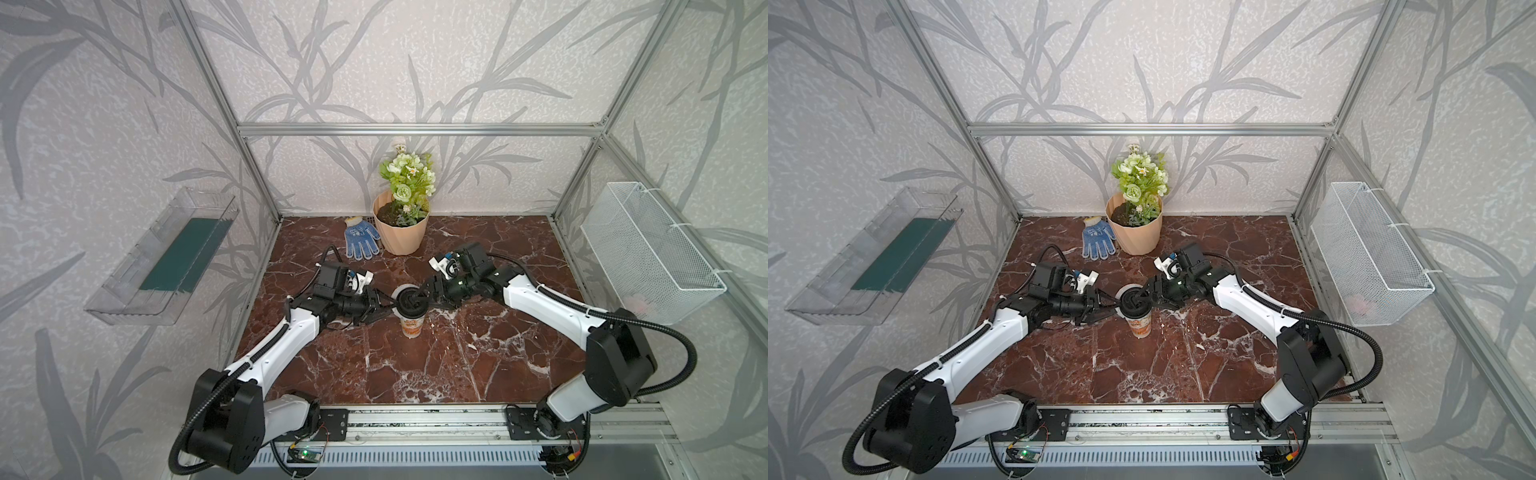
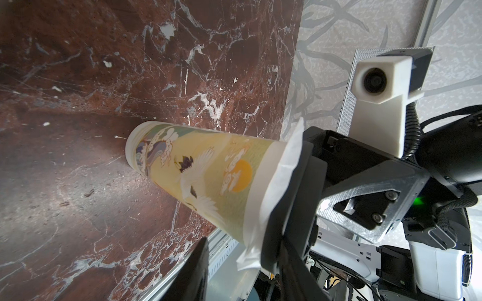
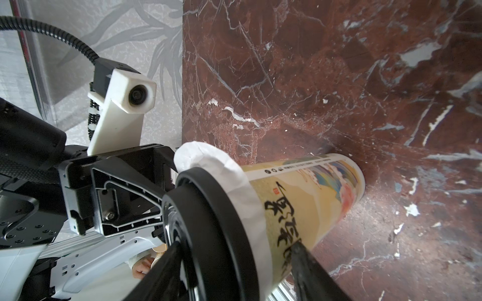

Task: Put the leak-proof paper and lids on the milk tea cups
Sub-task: Secure the cup lid on the cup.

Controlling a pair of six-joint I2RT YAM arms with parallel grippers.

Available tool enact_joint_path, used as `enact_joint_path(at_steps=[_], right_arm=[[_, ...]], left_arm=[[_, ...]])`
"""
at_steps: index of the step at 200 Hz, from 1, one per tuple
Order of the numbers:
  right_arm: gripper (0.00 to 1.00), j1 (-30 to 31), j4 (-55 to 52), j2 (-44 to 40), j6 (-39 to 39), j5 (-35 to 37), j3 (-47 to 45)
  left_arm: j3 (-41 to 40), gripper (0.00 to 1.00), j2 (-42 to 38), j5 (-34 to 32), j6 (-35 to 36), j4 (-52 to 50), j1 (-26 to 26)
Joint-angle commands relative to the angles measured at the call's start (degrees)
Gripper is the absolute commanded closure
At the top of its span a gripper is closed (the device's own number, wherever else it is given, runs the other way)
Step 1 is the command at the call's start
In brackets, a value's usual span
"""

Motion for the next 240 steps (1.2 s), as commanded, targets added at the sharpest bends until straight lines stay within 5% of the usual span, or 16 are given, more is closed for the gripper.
enact_joint_path(at_steps=[1, 96, 240], right_arm=[[0.36, 0.4, -4.9, 2.0, -0.4, 3.0, -2.2], [0.36, 0.3, -5.2, 2.2, -0.5, 3.1, -2.2], [0.36, 0.1, -5.4, 2.1, -0.9, 3.0, -2.5]], left_arm=[[-2.2, 0.6, 2.9, -4.9, 1.1, -7.3, 0.1], [-1.2, 0.62, 6.1, -7.5, 5.5, -13.5, 0.1], [-1.5, 0.62, 7.2, -8.7, 1.7, -10.2, -0.1]])
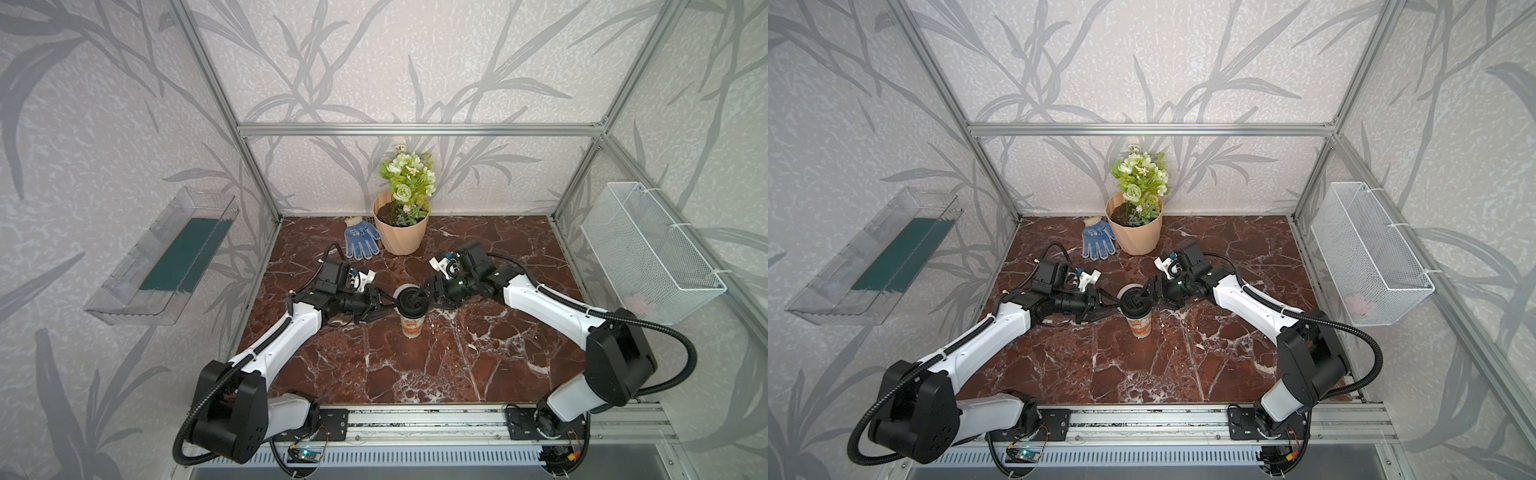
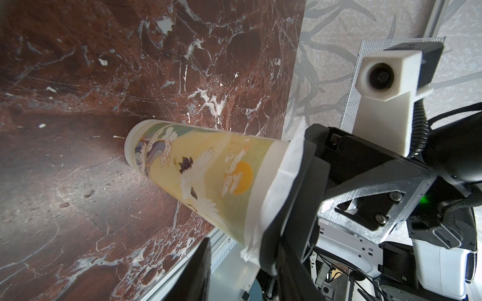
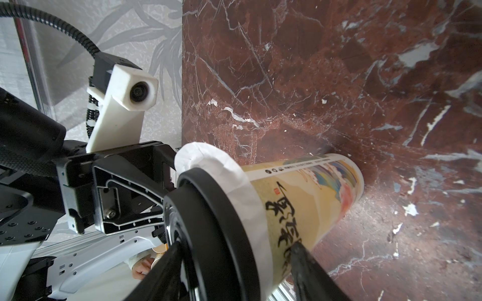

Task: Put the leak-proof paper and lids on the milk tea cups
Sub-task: Secure the cup lid on the cup.

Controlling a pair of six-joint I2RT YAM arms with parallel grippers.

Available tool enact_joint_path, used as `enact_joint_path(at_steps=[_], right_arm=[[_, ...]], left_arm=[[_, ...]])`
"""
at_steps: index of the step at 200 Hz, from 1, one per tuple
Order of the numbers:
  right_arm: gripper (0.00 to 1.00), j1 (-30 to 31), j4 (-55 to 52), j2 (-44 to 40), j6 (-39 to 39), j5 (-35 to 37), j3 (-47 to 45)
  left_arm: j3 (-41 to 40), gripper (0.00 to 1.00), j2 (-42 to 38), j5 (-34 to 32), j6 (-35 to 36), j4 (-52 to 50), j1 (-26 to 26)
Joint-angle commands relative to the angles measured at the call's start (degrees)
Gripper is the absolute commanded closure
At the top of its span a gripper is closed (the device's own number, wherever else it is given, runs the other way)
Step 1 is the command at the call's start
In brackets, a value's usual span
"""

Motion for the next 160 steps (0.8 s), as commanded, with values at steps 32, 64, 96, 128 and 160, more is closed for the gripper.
enact_joint_path(at_steps=[32, 64, 96, 128, 160], right_arm=[[0.36, 0.2, -5.3, 2.4, -1.1, 2.9, -2.5], [0.36, 0.1, -5.4, 2.3, -1.3, 2.8, -2.7], [0.36, 0.1, -5.6, 2.1, -1.3, 2.8, -2.7], [0.36, 0.1, -5.8, 1.9, -1.5, 2.7, -2.5], [0.36, 0.1, -6.0, 2.1, -1.8, 2.7, -2.2]], left_arm=[[-3.3, 0.62, 4.9, -10.5, 0.2, -9.2, -0.3], [-2.4, 0.61, 3.7, -10.4, -0.4, -8.4, -0.3], [-0.6, 0.59, 1.1, -8.6, -2.3, -4.9, -0.3], [0.1, 0.56, -1.7, -6.8, -7.1, 2.6, -0.3], [0.6, 0.54, -2.9, -6.1, -10.2, 7.8, -0.3]])
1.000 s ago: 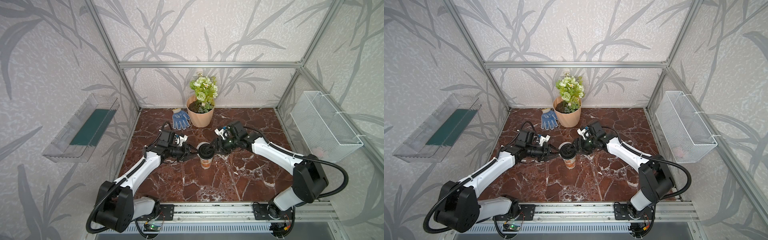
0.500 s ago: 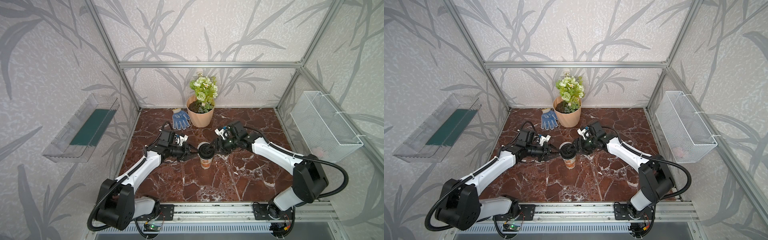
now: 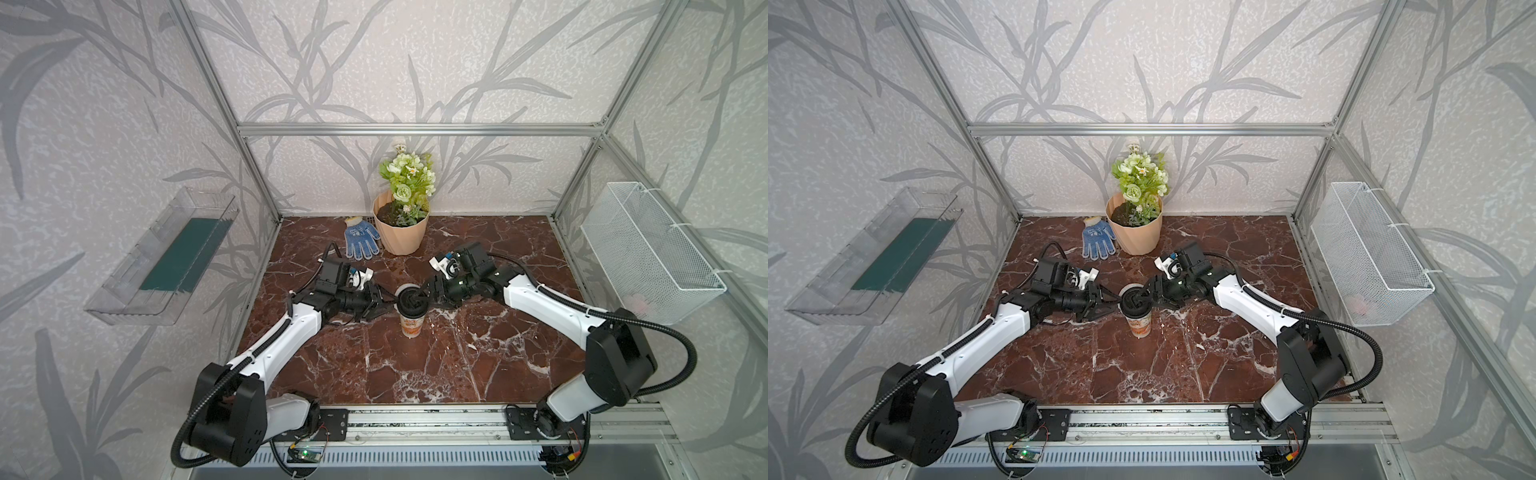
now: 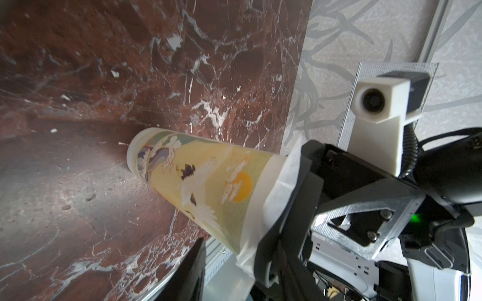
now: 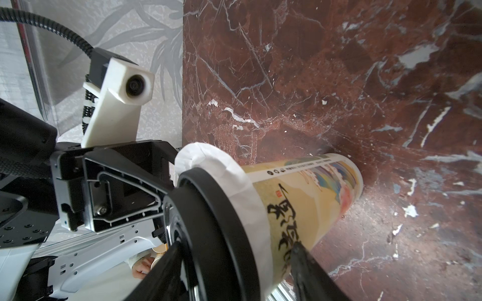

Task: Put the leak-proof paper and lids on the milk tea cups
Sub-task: Secure the cup lid on the cup.

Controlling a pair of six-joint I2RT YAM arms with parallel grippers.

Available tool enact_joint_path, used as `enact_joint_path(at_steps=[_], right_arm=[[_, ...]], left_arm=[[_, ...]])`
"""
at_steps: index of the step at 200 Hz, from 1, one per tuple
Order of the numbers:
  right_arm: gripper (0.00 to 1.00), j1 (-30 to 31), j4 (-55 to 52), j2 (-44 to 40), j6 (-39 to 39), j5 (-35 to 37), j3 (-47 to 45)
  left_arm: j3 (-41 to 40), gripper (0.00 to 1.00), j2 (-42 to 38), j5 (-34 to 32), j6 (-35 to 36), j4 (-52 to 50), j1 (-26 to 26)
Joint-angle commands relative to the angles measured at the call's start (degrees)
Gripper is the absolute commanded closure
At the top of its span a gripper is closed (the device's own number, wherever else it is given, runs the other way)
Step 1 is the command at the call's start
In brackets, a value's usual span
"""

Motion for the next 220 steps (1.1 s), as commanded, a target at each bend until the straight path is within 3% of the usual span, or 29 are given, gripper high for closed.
enact_joint_path(at_steps=[1, 173, 220], right_arm=[[0.36, 0.2, -6.2, 2.0, -1.5, 2.8, -2.1], [0.36, 0.2, -6.1, 2.8, -1.3, 2.6, -1.6], [0.36, 0.2, -6.1, 2.8, -1.3, 2.6, -1.6]], left_arm=[[0.1, 0.54, -1.2, -2.3, -4.2, 5.0, -0.1], [-4.9, 0.53, 3.2, -0.3, -7.9, 13.0, -0.5], [-4.5, 0.54, -0.9, -2.8, -9.5, 15.5, 0.0]])
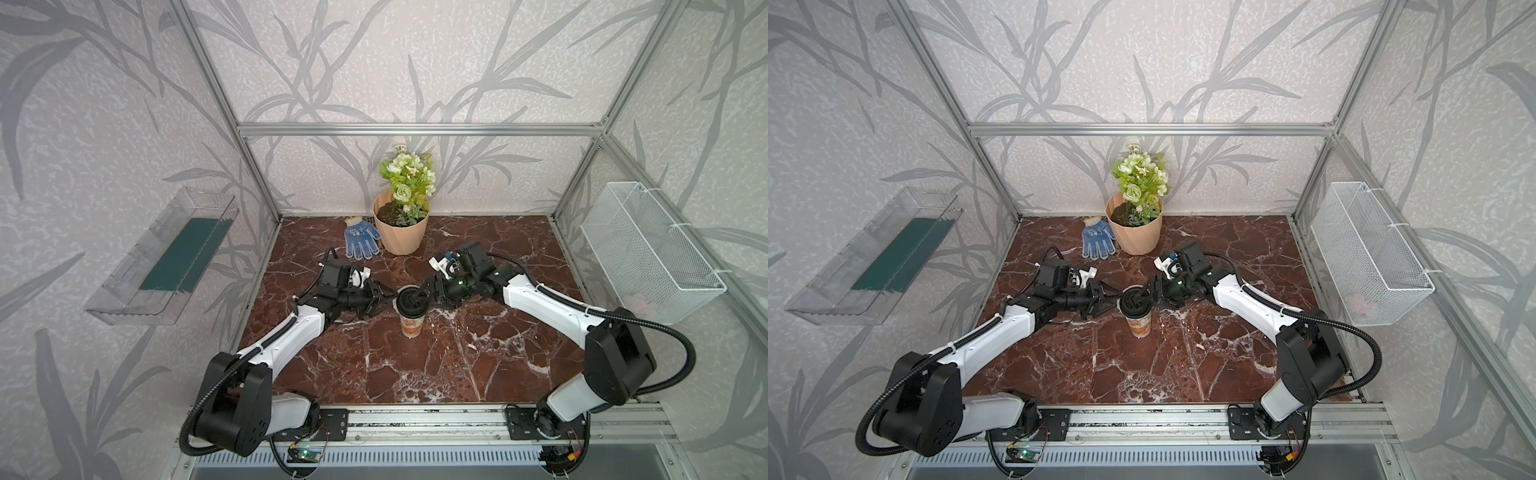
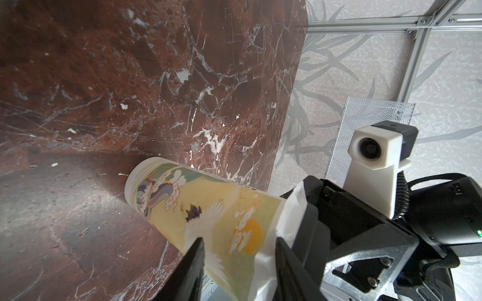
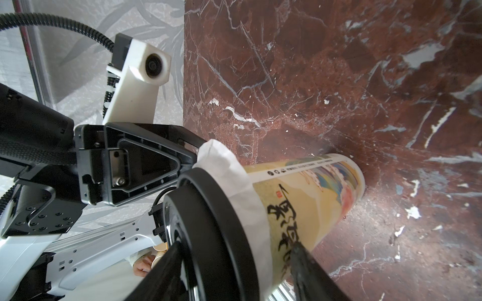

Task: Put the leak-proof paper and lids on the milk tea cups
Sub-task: Secure the cup lid on the cup.

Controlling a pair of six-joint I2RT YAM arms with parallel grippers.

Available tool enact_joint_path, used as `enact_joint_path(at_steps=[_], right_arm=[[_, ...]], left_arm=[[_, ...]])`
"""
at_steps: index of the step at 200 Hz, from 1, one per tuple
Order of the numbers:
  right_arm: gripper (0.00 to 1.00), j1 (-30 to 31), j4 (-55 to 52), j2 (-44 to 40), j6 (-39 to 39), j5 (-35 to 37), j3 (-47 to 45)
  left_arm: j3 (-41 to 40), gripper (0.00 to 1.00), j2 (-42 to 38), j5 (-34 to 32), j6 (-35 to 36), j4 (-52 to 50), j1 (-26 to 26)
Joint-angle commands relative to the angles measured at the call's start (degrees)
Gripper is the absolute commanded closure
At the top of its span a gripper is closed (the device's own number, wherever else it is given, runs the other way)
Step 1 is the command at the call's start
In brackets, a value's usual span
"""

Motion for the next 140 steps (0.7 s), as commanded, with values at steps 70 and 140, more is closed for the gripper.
enact_joint_path(at_steps=[70, 140], right_arm=[[0.36, 0.2, -6.3, 2.5, -1.2, 3.0, -1.7], [0.37, 0.3, -6.3, 2.6, -1.2, 3.0, -1.9]], left_arm=[[-1.6, 0.53, -2.8, 0.6, -2.5, 4.0, -0.3], [-2.8, 0.53, -1.9, 1.7, -2.9, 5.5, -0.6]])
